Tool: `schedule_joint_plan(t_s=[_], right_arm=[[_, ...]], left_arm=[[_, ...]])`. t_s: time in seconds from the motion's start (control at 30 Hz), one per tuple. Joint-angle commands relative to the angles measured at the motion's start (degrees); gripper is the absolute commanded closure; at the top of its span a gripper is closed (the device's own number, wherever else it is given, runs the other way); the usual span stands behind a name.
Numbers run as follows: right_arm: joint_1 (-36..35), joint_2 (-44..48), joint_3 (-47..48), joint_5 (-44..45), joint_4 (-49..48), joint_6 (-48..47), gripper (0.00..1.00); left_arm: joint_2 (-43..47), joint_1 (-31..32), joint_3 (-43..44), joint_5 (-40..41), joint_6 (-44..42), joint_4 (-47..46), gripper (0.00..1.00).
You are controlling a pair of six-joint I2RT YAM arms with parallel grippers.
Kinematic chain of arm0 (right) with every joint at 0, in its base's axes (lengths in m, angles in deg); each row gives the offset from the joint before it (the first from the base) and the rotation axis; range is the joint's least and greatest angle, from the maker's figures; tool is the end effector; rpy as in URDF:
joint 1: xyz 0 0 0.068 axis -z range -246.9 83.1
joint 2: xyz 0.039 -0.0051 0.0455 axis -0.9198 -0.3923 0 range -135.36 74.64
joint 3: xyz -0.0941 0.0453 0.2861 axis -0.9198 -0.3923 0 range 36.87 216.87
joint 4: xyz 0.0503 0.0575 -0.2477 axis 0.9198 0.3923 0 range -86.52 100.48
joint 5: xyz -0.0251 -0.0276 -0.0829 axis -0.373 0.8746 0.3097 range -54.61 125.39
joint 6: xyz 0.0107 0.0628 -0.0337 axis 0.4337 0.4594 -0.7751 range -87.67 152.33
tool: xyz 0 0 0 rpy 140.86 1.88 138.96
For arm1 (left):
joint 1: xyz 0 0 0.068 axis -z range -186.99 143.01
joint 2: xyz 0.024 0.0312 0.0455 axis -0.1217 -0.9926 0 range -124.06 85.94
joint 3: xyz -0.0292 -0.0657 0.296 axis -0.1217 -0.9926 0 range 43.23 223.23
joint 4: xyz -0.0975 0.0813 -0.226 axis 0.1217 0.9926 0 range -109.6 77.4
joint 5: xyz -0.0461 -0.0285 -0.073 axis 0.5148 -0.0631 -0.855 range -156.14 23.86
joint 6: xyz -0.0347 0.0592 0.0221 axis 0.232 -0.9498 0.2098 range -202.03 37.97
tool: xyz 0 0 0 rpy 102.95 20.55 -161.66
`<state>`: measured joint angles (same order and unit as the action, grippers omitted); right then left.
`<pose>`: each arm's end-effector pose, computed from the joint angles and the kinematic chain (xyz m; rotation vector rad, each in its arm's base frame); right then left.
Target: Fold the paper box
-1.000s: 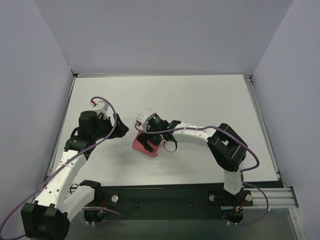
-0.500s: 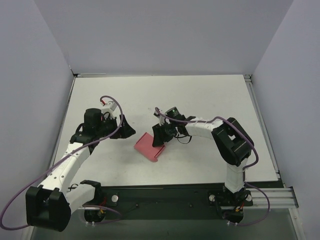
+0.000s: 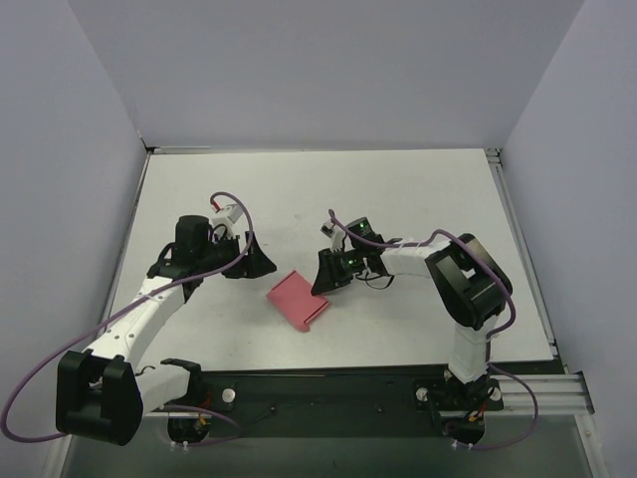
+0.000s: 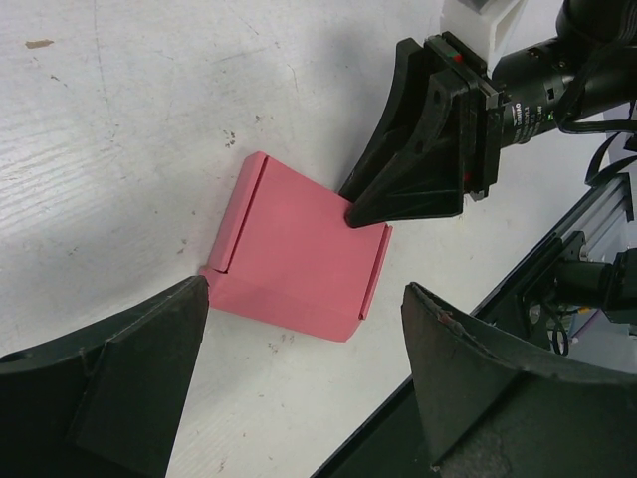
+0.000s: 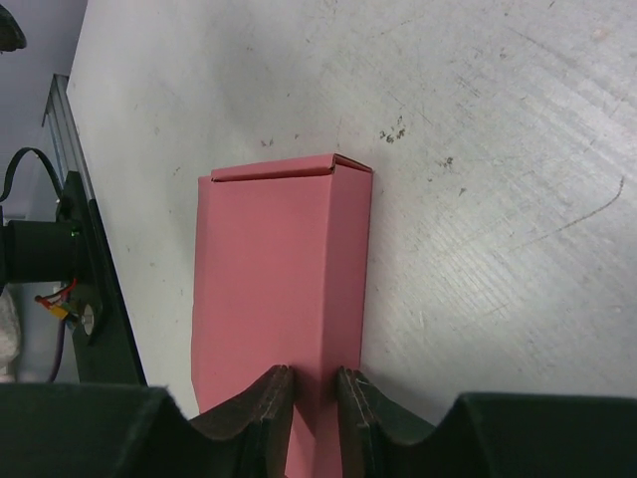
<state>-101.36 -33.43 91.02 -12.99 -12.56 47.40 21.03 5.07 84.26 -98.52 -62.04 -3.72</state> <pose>0.2989 0.2591 0.1650 -0.8771 2.1622 1.3963 0.2241 -0.0805 0.2594 0.1525 2.2987 -0.9326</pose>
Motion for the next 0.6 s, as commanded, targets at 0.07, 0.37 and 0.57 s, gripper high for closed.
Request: schedule_joint_plan(t_s=[0.07,0.37,0.57], right_arm=[[0.88,4.8,-1.06,-3.74,-3.31,0.66,0.87],[-4.89,14.81,-2.3,19.75,8.73,-7.23,0.01],[-17.12,17.63,-2.65,41.51,11.29,-10.5,0.0]], left_arm=[[-0.05,0.16,-0.17,-3.83,-1.18,-3.05,0.12],[1.01,0.34,0.09,0.39,-2.15,-0.67,0.12],[1.71,0.25,0.45,2.23,-2.41,0.29,0.12]])
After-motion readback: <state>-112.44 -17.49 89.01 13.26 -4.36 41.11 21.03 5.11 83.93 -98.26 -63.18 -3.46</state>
